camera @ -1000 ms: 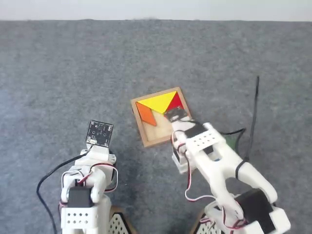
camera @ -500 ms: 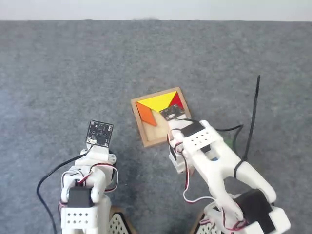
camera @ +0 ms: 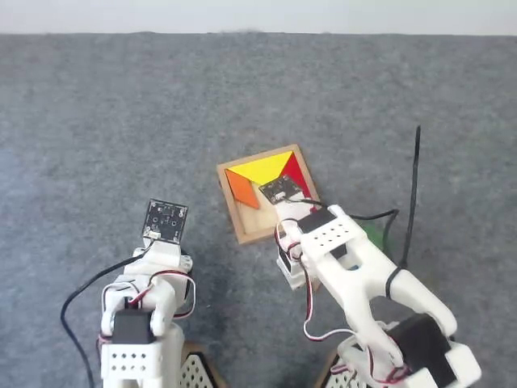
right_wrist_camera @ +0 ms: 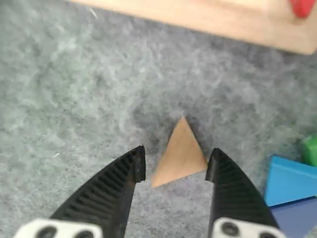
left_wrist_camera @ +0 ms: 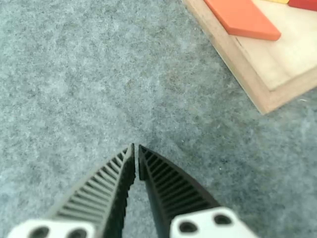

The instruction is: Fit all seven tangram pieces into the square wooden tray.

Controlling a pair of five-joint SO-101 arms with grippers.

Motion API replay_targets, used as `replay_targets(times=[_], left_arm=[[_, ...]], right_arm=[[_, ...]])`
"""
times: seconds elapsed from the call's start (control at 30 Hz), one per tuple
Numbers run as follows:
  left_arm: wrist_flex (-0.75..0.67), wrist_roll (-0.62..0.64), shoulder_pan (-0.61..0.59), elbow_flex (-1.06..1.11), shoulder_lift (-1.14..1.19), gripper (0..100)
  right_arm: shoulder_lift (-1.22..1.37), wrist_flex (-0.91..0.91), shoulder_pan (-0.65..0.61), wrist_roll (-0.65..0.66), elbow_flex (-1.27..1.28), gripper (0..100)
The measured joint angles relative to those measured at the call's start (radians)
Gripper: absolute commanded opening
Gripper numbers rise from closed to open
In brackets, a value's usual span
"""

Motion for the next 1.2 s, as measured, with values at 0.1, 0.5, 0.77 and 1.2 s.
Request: replay_targets(times=[0.1,0.5,0.77,1.2], left_arm=[[0.000,0.000,0.000,0.000,0.000,1],[0.000,0.000,0.000,0.000,0.000,1],[0.000,0.000,0.000,0.000,0.000,1],[0.000,0.000,0.000,0.000,0.000,1]], right_arm=[[0.000,-0.023,0.000,0.000,0.020,19.5],[0.000,-0.028,0.020,0.000,0.032,12.8],[-0.012,-0.028,0.127,0.000,0.032,19.4],[-0.012,-0.026,0.152,0.000,0.032,13.2]])
